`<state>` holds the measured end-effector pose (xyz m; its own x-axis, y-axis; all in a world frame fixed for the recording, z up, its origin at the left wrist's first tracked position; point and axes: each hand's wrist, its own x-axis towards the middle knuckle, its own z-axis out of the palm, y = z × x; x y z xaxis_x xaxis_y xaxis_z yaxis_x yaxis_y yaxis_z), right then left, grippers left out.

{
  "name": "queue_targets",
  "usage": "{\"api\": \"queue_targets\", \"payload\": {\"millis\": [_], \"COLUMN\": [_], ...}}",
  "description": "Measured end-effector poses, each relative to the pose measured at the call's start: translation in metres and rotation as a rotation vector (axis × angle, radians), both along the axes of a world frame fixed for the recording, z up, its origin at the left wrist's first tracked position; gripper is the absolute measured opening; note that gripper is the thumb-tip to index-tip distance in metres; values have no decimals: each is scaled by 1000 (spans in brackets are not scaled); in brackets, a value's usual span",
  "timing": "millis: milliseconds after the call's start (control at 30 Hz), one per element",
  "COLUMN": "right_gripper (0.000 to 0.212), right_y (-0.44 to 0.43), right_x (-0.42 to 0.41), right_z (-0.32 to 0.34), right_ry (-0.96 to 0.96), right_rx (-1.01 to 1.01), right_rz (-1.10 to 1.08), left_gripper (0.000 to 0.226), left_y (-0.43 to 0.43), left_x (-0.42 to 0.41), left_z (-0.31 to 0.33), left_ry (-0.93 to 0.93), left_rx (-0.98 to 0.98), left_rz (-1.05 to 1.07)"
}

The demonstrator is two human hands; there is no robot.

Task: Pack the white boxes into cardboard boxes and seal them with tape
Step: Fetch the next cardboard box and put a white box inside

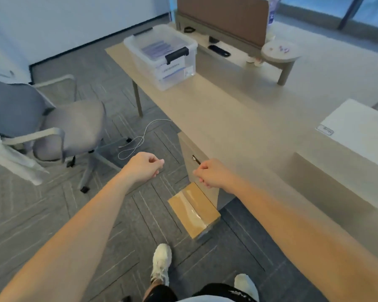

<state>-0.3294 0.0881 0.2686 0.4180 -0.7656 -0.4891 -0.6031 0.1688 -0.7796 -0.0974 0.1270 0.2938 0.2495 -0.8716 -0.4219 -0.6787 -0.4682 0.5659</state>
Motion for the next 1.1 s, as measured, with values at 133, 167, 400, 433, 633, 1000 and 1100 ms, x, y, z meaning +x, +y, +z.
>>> {"api": "queue_targets", "payload": {"millis": [133, 167, 400, 433, 633, 1000, 1100], "right_gripper": [19, 16, 23, 25, 21, 35, 42], "right_y": [6, 10, 16, 13, 3, -48, -60], "right_x": [35, 43, 77, 81, 96, 110, 114], "right_z": [-28, -34, -99, -113, -196, -375, -432], "right_ry": [32, 35, 30, 25, -84, 9, 38], "right_rx": [88, 125, 250, 271, 430, 717, 711], "right_rz": [-241, -298, -652, -708, -1009, -1190, -1231], "left_gripper": [30, 30, 29, 28, 28, 40, 40], "left_y": [-44, -51, -83, -87, -108, -151, -167], "left_x": [36, 44, 73, 76, 83, 106, 109], "left_z": [-28, -35, -99, -111, -184, -396, -465], "left_ry": [-1, 6, 60, 64, 50, 105, 141], "left_rx": [63, 91, 199, 203, 199, 276, 299], "left_rz": [-237, -275, -378, -377, -305, -154, -115]}}
